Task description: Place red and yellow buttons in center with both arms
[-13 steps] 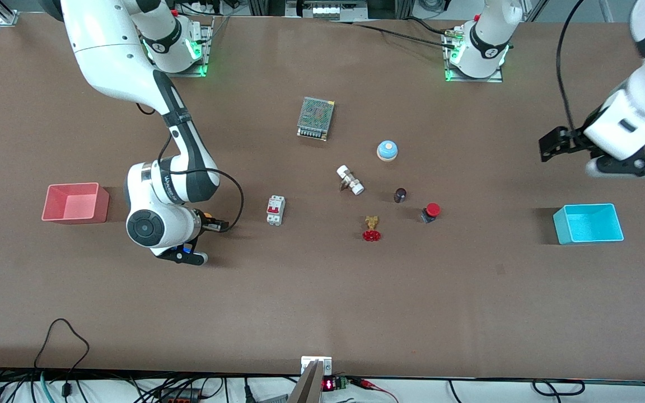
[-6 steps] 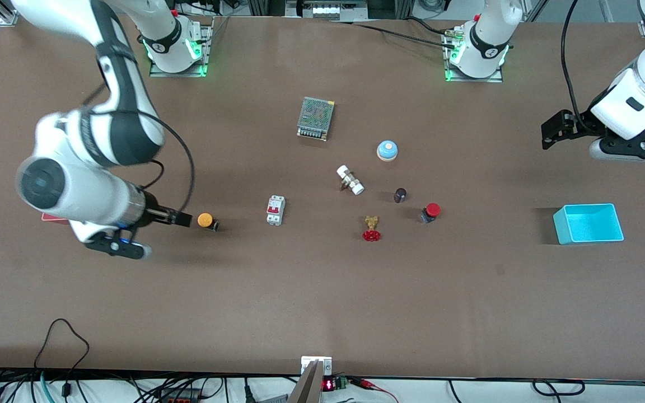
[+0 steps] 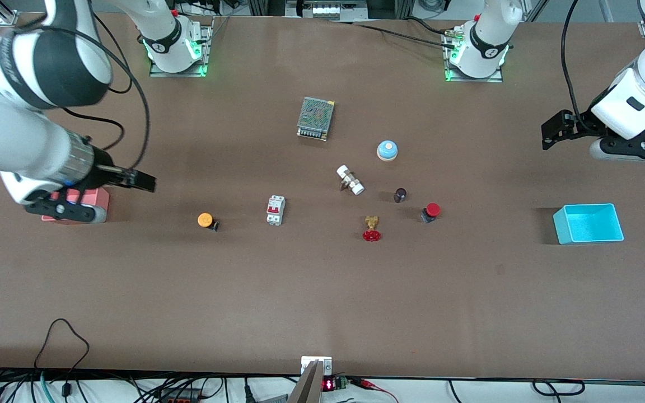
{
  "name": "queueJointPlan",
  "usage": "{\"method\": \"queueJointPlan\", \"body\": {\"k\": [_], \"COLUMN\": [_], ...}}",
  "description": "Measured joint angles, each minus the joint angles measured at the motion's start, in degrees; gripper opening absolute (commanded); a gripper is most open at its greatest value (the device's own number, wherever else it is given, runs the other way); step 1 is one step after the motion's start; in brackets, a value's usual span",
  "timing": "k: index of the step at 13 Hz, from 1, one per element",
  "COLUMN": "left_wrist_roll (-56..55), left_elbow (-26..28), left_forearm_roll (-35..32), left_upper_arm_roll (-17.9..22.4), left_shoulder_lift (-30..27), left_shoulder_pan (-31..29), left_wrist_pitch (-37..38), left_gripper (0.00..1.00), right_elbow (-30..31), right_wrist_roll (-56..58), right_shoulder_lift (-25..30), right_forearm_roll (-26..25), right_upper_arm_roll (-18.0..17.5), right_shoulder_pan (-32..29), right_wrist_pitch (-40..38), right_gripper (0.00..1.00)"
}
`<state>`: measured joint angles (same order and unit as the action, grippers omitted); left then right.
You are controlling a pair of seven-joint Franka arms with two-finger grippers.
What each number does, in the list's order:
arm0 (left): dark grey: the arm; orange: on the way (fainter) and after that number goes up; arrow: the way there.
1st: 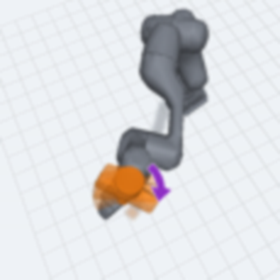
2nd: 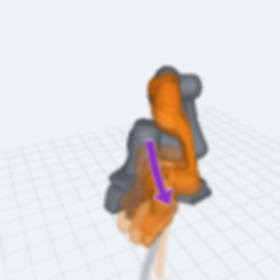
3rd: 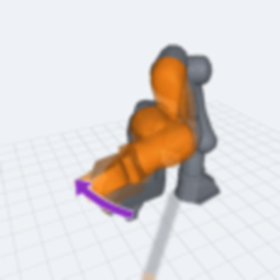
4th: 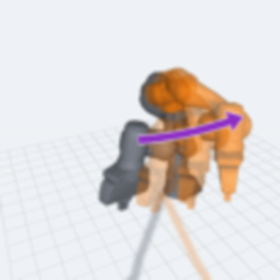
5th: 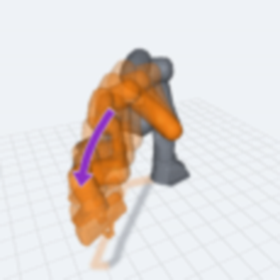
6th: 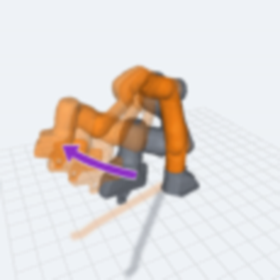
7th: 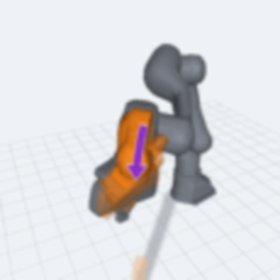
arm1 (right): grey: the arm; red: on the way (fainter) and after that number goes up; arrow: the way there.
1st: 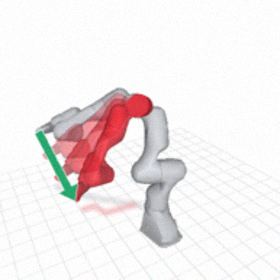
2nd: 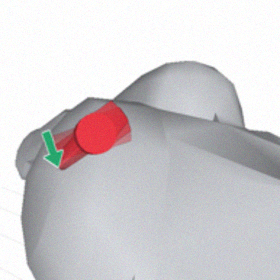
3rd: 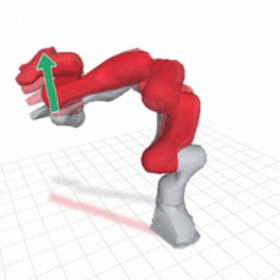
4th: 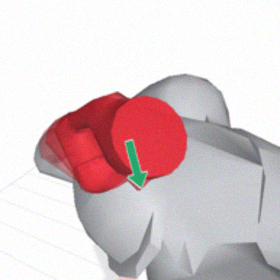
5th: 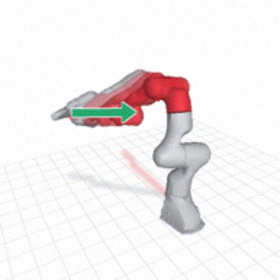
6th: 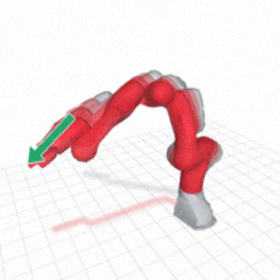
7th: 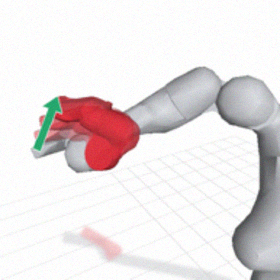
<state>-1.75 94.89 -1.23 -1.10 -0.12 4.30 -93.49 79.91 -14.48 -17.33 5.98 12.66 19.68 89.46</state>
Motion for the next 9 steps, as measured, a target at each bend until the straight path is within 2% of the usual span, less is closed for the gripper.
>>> {"method": "queueJointPlan", "body": {"k": [2,3,6,9], "left_wrist_roll": [0.0,0.0,0.0,0.0], "left_elbow": [0.0,0.0,0.0,0.0], "left_forearm_roll": [0.0,0.0,0.0,0.0], "left_upper_arm_roll": [0.0,0.0,0.0,0.0], "left_shoulder_lift": [0.0,0.0,0.1,0.2], "left_shoulder_pan": [0.0,0.0,0.1,0.1], "left_wrist_pitch": [0.0,0.0,0.0,0.0], "left_gripper": [1.0,1.0,1.0,1.0], "right_elbow": [0.1,0.2,0.8,5.5], "right_wrist_roll": [8.1,11.5,17.7,17.7], "right_shoulder_lift": [3.1,4.7,8.9,13.0], "right_forearm_roll": [-0.9,-1.0,-1.4,-4.8], "right_upper_arm_roll": [2.9,2.6,-2.5,-8.2], "right_shoulder_pan": [-2.4,-6.0,-18.4,-21.1], "right_wrist_pitch": [-1.7,-2.6,-3.7,-1.4], "right_gripper": [1.0,1.0,1.0,1.0]}}
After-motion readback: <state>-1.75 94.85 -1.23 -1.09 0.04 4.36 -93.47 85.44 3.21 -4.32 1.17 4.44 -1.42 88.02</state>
